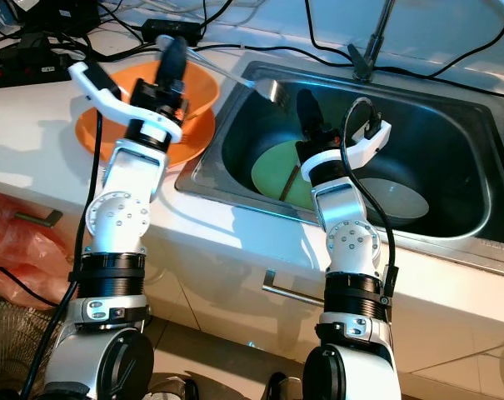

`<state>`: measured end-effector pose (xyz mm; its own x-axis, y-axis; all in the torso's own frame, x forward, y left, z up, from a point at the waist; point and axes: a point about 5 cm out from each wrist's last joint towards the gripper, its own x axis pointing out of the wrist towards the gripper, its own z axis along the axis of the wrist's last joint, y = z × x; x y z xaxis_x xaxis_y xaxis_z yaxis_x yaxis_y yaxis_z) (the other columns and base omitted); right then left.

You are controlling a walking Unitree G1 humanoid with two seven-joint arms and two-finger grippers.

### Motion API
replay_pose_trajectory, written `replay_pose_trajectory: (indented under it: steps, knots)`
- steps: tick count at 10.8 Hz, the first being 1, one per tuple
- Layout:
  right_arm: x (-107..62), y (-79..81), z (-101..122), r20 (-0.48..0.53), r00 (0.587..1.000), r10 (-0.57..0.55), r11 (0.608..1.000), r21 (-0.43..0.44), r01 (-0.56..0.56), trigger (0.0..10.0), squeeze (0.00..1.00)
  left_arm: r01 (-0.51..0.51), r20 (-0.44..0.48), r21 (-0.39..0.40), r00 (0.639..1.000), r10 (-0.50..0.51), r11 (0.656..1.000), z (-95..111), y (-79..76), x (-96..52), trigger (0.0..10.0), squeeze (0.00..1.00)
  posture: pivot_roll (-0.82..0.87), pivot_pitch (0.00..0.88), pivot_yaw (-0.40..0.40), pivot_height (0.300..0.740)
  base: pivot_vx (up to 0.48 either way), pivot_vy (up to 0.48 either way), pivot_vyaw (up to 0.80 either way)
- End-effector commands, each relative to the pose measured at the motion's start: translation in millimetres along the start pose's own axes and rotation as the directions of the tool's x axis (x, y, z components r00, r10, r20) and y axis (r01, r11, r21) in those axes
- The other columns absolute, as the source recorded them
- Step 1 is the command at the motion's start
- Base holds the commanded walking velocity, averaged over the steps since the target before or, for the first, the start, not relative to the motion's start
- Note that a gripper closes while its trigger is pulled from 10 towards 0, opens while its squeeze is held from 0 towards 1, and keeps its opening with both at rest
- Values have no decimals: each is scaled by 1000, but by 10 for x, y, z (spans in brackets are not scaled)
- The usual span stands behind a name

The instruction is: Kitchen organization

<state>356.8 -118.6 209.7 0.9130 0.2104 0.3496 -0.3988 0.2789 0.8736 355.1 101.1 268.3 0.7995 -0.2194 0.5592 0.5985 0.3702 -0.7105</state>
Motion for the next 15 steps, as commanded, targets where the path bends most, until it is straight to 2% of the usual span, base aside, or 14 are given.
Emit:
replay_pose_trajectory:
  steps: [1,4,6,7,8,9,10,11,12,13,15]
  knots:
    - [18,85,-134,-15,1000,24,998,60,-23,10000,0,23,20,-151,1000,-20,988,-243,-164,27,10000,0,23,106,-33,740,0,0,0]
    - [13,138,-137,-23,998,51,996,79,-49,10000,0,-1,-6,-180,1000,-1,984,-329,-135,15,10000,0,20,110,-33,740,0,0,0]
    - [10,174,-153,-37,996,76,994,80,-73,10000,0,2,-30,-159,1000,-7,987,-365,-151,22,10000,0,21,110,-31,740,0,0,0]
    - [11,171,-128,-39,997,73,997,9,-73,10000,0,4,-33,-153,999,-9,988,-364,-157,27,10000,0,20,107,-30,740,0,0,0]
    - [14,160,-75,-41,997,68,987,-144,-73,10000,0,3,-36,-146,999,-9,989,-362,-159,32,10000,0,20,106,-30,740,0,0,0]
    - [18,190,-21,-71,994,89,909,-403,-110,10000,0,3,-44,-134,999,-9,991,-363,-160,33,10000,0,19,99,-30,740,0,0,0]
    - [13,242,6,-108,985,131,804,-569,-170,10000,0,3,-48,-127,999,-10,992,-364,-161,32,10000,0,17,95,-30,740,0,0,0]
    - [13,238,58,-86,988,131,810,-565,-157,10000,0,5,-49,-122,999,-11,992,-362,-165,33,10000,0,17,94,-31,740,0,0,0]
    - [15,202,119,-56,993,106,785,-608,-118,10000,0,5,-46,-116,999,-10,993,-347,-166,30,10000,0,19,92,-30,740,0,0,0]
    - [9,151,181,-21,996,83,744,-664,-76,10000,0,7,-35,-107,999,-11,994,-304,-166,29,10000,0,20,93,-30,740,0,0,0]
    - [-5,125,229,0,996,85,690,-721,-59,10000,0,5,-25,-95,1000,-7,995,-258,-156,32,10000,0,21,93,-31,740,0,0,0]
